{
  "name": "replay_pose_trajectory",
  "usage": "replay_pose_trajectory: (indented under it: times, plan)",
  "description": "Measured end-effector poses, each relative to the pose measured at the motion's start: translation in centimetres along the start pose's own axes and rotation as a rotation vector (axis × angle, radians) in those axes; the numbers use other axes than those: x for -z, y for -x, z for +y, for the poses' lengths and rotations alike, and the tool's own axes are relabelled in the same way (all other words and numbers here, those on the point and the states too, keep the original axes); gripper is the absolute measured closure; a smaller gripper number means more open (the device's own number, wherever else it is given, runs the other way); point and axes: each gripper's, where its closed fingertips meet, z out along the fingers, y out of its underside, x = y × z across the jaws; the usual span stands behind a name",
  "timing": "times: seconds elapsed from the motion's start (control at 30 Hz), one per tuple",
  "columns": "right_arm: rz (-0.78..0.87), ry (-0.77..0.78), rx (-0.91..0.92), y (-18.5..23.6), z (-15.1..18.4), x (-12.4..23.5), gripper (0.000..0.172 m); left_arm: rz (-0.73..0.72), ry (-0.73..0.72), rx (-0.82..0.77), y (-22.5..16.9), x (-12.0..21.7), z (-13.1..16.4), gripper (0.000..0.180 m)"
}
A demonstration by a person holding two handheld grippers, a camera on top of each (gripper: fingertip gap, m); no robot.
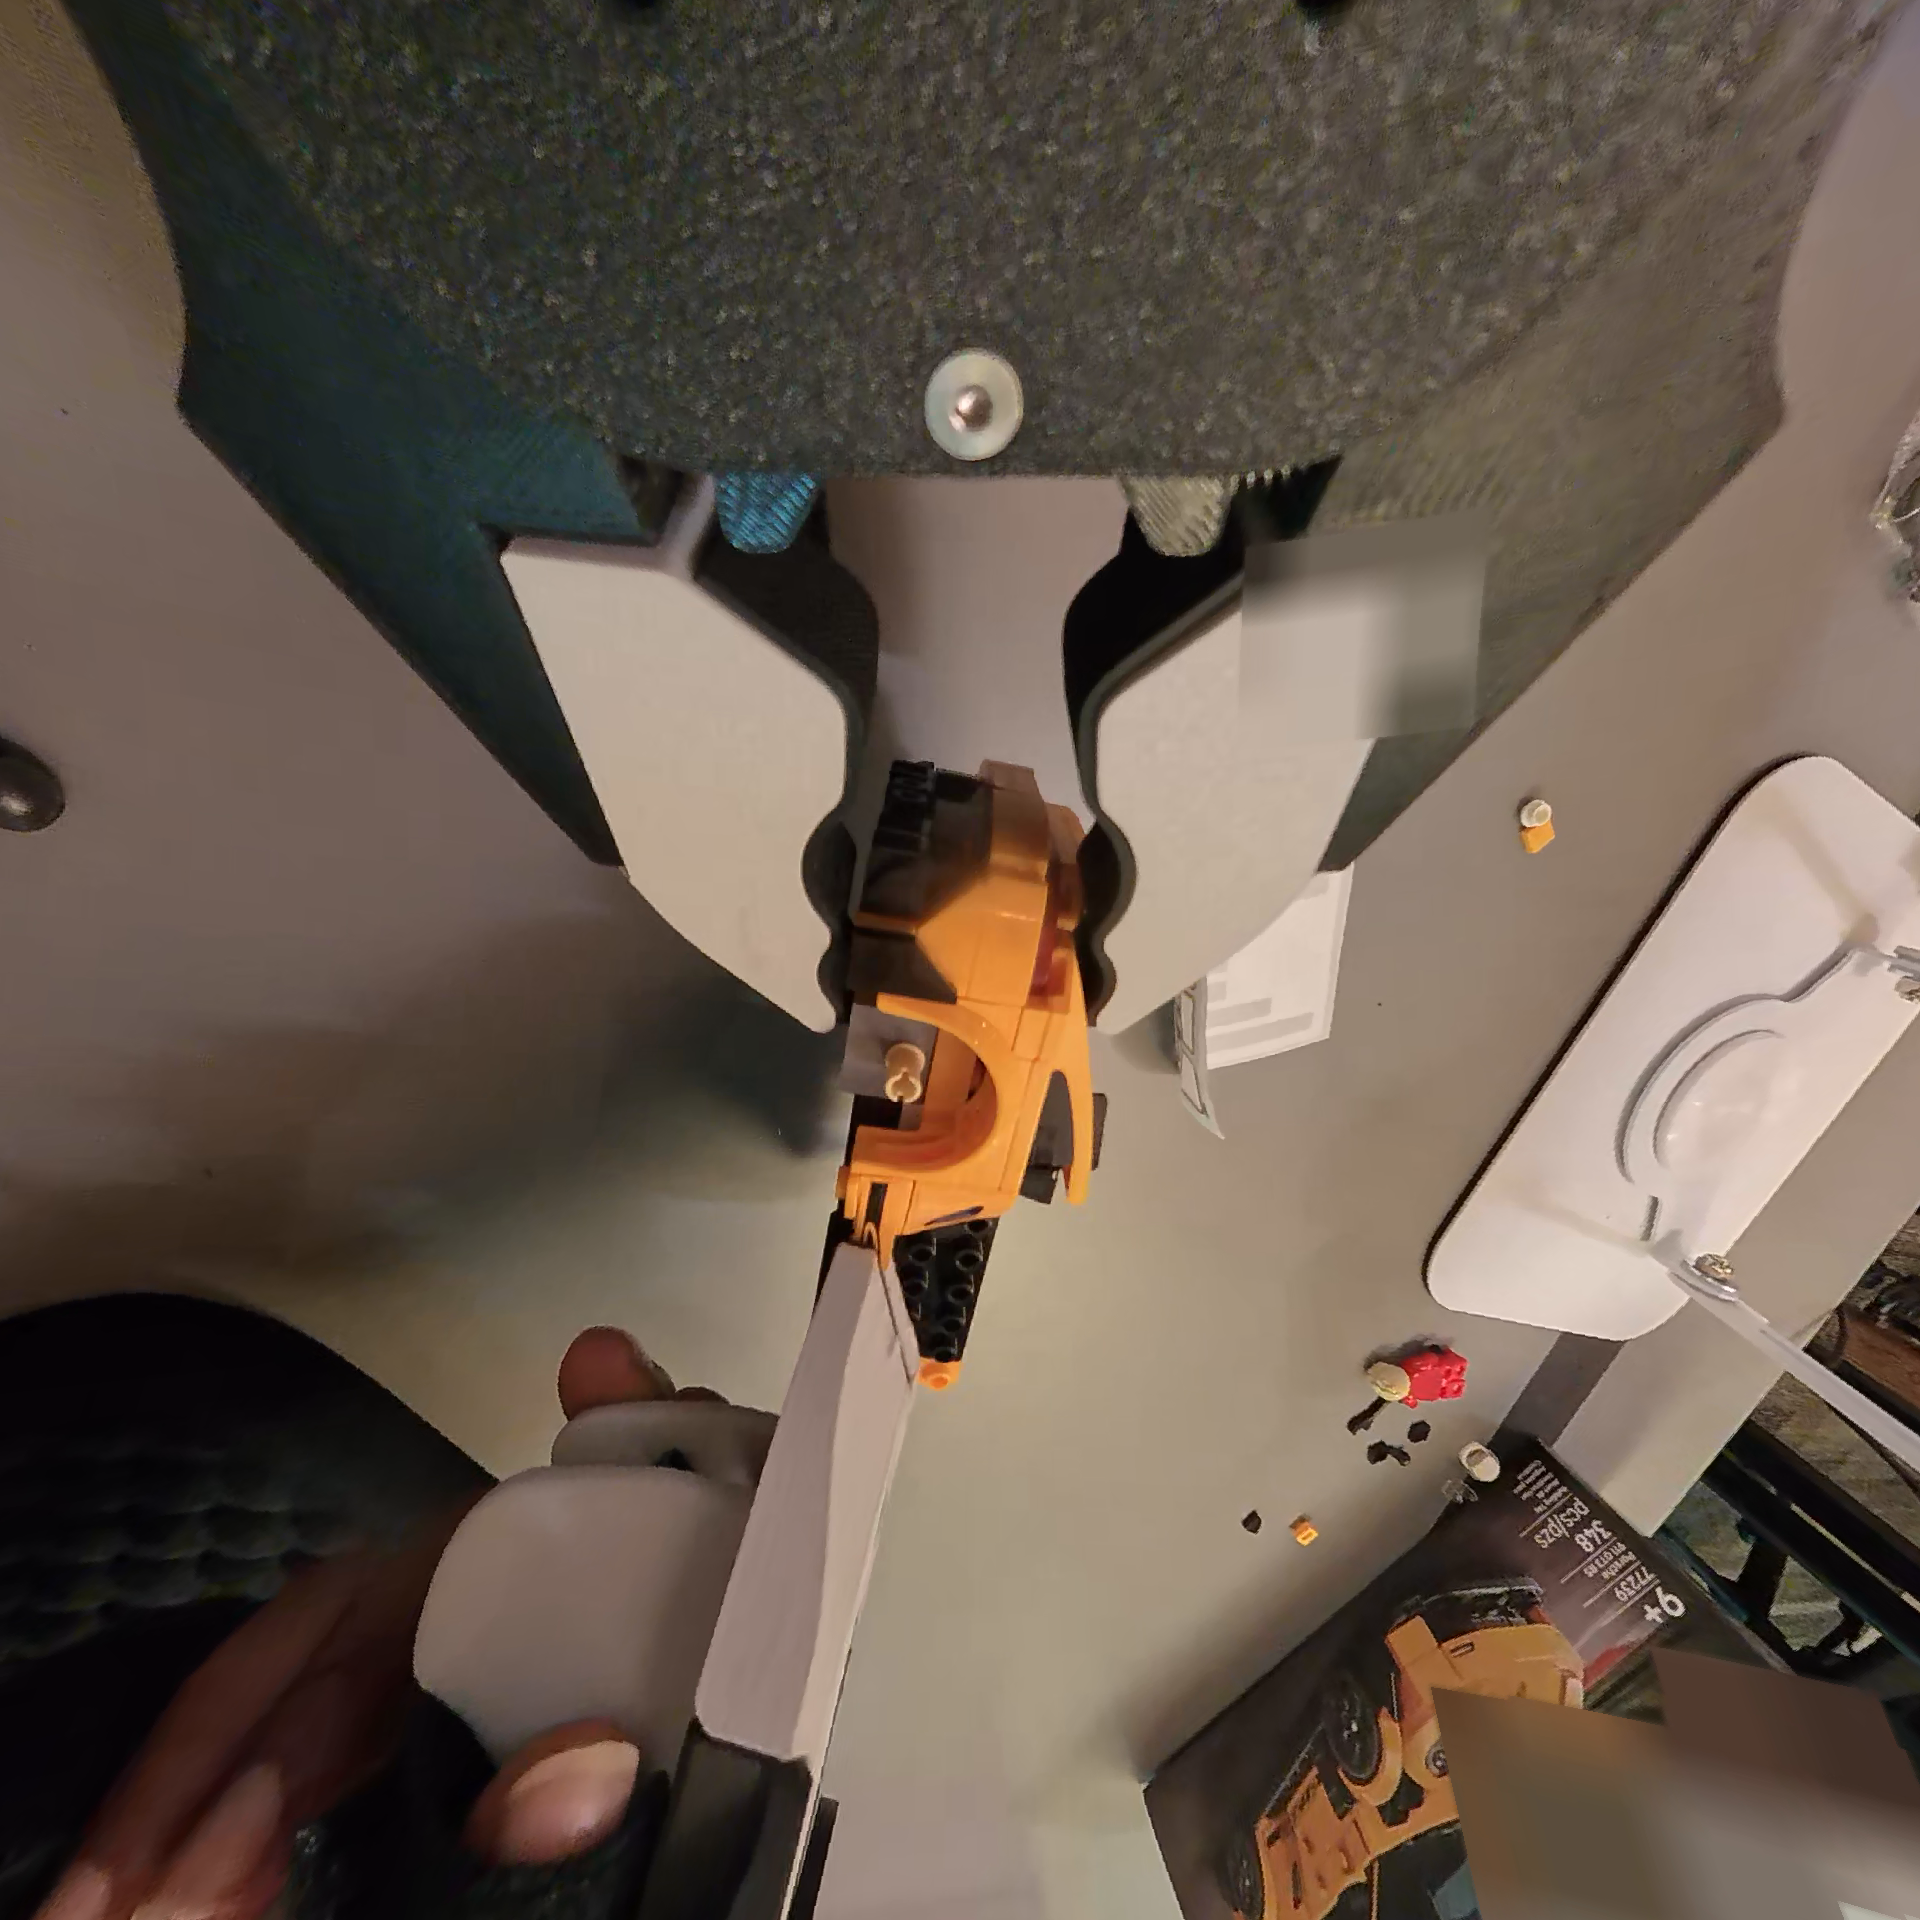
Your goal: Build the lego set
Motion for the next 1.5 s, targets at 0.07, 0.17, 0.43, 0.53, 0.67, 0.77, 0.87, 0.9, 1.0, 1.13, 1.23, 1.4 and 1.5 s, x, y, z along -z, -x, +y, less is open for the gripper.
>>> replay_pose_trajectory:
  times: [0.07,0.17,0.43,0.53,0.67,0.77,0.87,0.9,1.0,1.13,1.23,1.4,1.5]
  plan:
    - [-0.001,-0.001,-0.002,0.0,0.0,0.0,0.172,-0.001,0.0,0.0,0.0,0.0,0.0,0.14]
    - [0.006,0.001,0.0,0.0,0.0,0.0,0.172,-0.003,0.001,0.001,0.0,0.0,0.0,0.14]
    - [0.033,-0.003,-0.002,-0.4,-0.1,-0.2,0.172,-0.009,0.013,0.007,0.1,-0.1,0.2,0.14]
    - [0.042,-0.006,-0.006,-0.5,-0.1,-0.3,0.172,-0.015,0.02,0.01,0.1,-0.1,0.3,0.14]
    - [0.049,-0.01,-0.014,-0.7,-0.1,-0.4,0.172,-0.021,0.024,0.014,0.1,-0.1,0.4,0.14]
    - [0.054,-0.013,-0.019,-0.7,-0.2,-0.4,0.172,-0.027,0.026,0.018,0.2,-0.1,0.4,0.14]
    - [0.058,-0.016,-0.022,-0.7,-0.2,-0.4,0.172,-0.039,0.028,0.013,0.3,-0.1,0.4,0.14]
    - [0.06,-0.015,-0.022,-0.8,-0.2,-0.4,0.172,-0.04,0.028,0.013,0.3,-0.1,0.4,0.14]
    - [0.069,-0.012,-0.023,-0.8,-0.2,-0.4,0.172,-0.047,0.031,0.011,0.3,-0.1,0.5,0.14]
    - [0.079,-0.01,-0.023,-0.9,-0.2,-0.5,0.172,-0.059,0.035,0.005,0.3,-0.1,0.5,0.14]
    - [0.089,-0.01,-0.027,-1.0,-0.2,-0.5,0.172,-0.074,0.042,-0.002,0.4,-0.1,0.5,0.14]
    - [0.107,-0.006,-0.027,-1.1,-0.3,-0.6,0.172,-0.094,0.049,-0.011,0.5,-0.1,0.6,0.14]
    - [0.118,-0.007,-0.024,-1.2,-0.3,-0.7,0.172,-0.098,0.052,-0.01,0.5,0.0,0.6,0.14]
